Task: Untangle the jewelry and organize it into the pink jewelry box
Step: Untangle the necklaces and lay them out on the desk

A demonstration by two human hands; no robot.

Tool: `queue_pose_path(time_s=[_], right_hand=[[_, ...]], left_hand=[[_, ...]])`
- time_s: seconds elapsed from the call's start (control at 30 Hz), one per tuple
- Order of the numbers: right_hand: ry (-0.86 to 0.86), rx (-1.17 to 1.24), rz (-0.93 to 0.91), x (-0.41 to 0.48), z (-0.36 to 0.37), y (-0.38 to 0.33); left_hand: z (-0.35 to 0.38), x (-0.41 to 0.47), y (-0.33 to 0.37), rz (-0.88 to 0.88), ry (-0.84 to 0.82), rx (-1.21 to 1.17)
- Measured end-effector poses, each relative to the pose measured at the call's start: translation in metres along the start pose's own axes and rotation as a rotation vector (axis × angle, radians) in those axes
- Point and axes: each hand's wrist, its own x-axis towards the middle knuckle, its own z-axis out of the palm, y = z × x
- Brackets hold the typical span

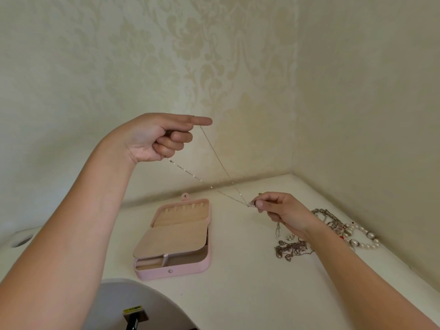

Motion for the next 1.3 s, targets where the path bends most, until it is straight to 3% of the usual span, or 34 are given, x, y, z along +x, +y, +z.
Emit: queue_pose_path(time_s=[0.2,0.47,0.57,0.77,1.3], right_hand=[[0.020,0.238,-0.048,0.002,0.004,0.000],[0.180,0.637,-0.072,0.002,0.010,-0.012],[0.305,0.547,-0.009,0.004,0.009,-0.008],[0.312,0.297,0.017,0.006,0.015,-0.003],[0.392,0.264,-0.007,0.010,0.019,0.001]], left_hand=[[0.002,-0.002,-0.004,-0.031,-0.058,0.056],[0.012,0.001,-0.029,-0.059,-0.204,0.017],[0.007,-0.001,-0.030,-0.033,-0.199,-0.031],[0.011,-0.002,-0.024,0.018,-0.200,0.003],[0.027,-0.005,-0.010,0.080,-0.313,0.071]])
